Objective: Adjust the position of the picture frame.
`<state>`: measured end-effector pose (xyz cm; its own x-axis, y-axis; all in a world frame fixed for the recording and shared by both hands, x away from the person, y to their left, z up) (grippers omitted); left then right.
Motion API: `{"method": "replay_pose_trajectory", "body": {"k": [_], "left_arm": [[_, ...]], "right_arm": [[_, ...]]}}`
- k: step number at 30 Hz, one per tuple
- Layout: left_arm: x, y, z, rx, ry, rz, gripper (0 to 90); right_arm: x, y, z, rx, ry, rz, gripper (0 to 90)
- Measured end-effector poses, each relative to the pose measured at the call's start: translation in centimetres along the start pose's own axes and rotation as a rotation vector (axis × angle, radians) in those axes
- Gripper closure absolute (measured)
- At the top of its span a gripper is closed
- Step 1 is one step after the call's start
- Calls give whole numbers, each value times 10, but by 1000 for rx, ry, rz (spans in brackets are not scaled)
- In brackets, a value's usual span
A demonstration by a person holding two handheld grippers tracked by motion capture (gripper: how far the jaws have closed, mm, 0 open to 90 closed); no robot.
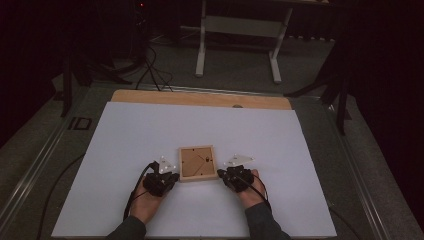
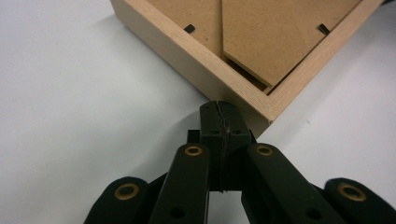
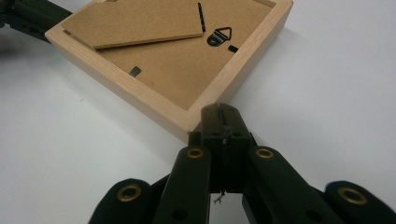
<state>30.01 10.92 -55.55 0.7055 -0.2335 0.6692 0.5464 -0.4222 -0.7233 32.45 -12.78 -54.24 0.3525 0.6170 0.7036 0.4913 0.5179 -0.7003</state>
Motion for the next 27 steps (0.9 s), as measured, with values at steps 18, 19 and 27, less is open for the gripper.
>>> {"method": "replay_pose_trajectory", "body": {"k": [18,19,27], "left_arm": [[19,16,14,26,-38,-26,897],[19,17,14,24,-39,-26,897],[20,19,9,32,-20,-30,897]], "right_arm": [[6,11,-11,-21,44,-24,897],[5,11,-12,-20,46,-26,897],[4,10,-17,-31,57,-26,897]]}}
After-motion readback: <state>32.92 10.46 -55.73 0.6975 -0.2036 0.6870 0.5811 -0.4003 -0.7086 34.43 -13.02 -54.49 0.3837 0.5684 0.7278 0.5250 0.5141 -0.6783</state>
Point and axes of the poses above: each handheld gripper's, and its own axes: y roughly forward along the jaws, x roughly out of its top, z roughly to its left, the point moved 3 cm from there along y, roughly forward along the jaws, and after that the axes turned 11 degrees about -y, right-handed, at the moved point
